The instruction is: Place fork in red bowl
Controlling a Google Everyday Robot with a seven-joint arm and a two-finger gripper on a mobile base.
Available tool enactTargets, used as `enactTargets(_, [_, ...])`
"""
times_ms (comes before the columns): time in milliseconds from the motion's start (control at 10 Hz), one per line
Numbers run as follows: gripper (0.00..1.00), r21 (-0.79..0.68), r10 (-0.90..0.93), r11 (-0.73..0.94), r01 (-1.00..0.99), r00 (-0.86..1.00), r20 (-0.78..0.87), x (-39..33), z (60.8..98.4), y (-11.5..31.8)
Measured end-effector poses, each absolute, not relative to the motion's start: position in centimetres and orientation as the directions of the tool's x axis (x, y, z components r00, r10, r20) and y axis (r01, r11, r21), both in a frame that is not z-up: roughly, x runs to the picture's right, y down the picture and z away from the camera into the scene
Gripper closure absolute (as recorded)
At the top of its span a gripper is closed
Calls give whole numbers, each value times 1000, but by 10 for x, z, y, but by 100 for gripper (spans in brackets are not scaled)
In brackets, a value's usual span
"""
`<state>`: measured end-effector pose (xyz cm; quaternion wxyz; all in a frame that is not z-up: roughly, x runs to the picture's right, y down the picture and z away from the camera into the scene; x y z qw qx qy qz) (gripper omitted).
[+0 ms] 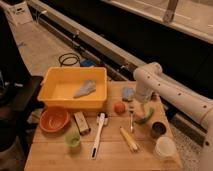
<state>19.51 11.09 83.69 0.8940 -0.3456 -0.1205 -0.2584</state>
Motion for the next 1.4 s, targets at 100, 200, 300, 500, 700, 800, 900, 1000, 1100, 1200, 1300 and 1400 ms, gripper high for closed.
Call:
enactTargets(100, [20,-552,-361,622,555,829,426,188,846,112])
enactTargets(200, [20,-551,-356,623,555,828,432,189,848,113])
enactTargets(300, [20,-551,-356,623,554,829,432,190,847,113])
enactTargets(500, [20,-551,-357,622,557,828,433,188,848,113])
enactTargets(700, [20,-552,-358,624,553,830,428,190,849,111])
enactTargets(800, [20,-552,-358,625,552,831,427,197,854,107])
enactTargets(900, [20,-554,-356,623,552,831,428,204,861,103])
enactTargets(1000, [20,-554,-356,622,554,830,430,206,866,99])
enactTargets(1100, [20,-552,-357,618,560,825,437,206,869,97])
enactTargets(1200, [20,-552,-357,614,564,822,443,208,871,96])
enactTargets(1300, [20,-549,-359,608,573,816,454,206,873,98])
enactTargets(1400, [20,-543,-363,602,585,806,466,204,874,99])
